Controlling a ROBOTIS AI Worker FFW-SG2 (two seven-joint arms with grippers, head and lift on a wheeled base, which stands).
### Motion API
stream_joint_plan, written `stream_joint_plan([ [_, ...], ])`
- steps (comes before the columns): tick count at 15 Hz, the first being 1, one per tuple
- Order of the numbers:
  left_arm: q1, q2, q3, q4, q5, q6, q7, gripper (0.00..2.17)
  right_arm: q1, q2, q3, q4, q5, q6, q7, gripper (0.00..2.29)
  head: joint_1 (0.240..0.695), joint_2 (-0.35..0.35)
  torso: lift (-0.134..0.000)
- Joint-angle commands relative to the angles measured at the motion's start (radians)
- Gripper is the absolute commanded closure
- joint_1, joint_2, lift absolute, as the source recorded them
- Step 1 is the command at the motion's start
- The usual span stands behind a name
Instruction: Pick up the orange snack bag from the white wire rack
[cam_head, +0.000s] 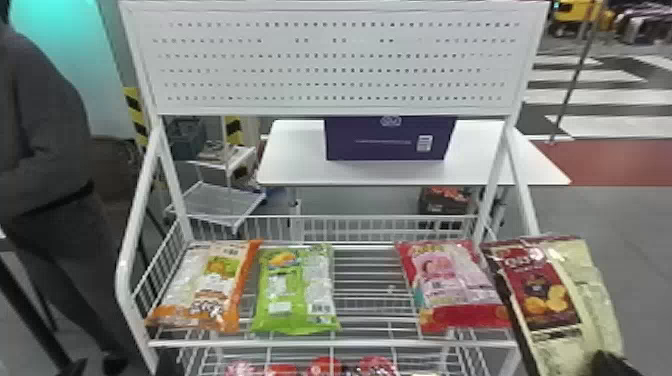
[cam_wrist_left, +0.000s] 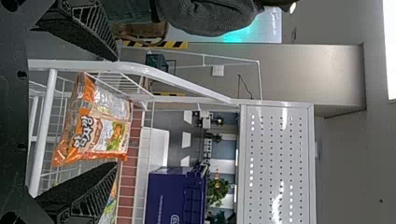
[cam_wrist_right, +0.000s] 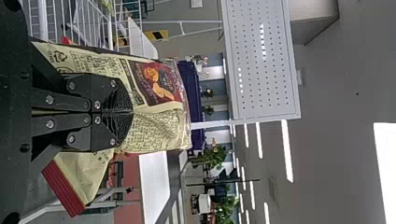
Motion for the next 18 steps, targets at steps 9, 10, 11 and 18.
stream_joint_plan([
  [9, -0.026, 0.0, -0.003, 0.01, 0.0, 0.015, -0.008, 0.09, -0.003, 0.0, -0.001, 0.002, -0.002, 0.003, 0.0, 2.26, 0.499, 0.0, 0.0],
  [10, -0.072, -0.003, -0.008, 0.03, 0.002, 0.058, -0.014, 0.09, -0.005, 0.0, -0.001, 0.003, -0.002, 0.003, 0.0, 2.26, 0.499, 0.0, 0.0],
  [11, -0.146, -0.011, -0.023, 0.071, -0.002, 0.138, -0.023, 0.09, -0.006, 0.0, 0.004, 0.003, -0.003, 0.003, 0.0, 2.26, 0.499, 0.0, 0.0],
  [18, -0.603, -0.028, -0.085, 0.442, 0.009, 0.298, -0.034, 0.1, 0.006, 0.002, 0.004, 0.002, -0.002, 0.0, 0.0, 2.26, 0.499, 0.0, 0.0],
])
